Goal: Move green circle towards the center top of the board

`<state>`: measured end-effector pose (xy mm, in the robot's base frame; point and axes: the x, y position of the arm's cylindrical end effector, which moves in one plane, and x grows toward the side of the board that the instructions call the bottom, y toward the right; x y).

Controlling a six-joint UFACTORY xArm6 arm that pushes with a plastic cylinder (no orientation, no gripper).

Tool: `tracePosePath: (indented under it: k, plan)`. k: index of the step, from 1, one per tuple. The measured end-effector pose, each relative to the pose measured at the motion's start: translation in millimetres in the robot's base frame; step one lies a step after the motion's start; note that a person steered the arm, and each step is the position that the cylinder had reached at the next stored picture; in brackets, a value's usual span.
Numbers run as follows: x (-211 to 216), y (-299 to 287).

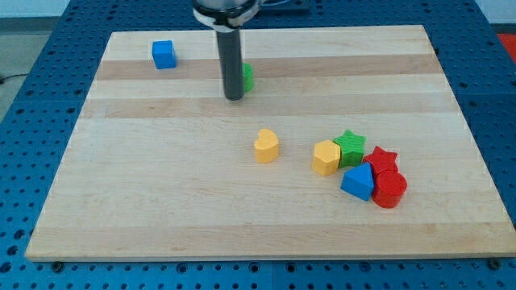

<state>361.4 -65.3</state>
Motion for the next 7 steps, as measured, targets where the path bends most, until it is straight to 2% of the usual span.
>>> tracePosePath:
  k: [3, 4, 5, 7]
  plan:
    - [-47, 30]
    - [-56, -21]
    - [-67, -18]
    - [-67, 64]
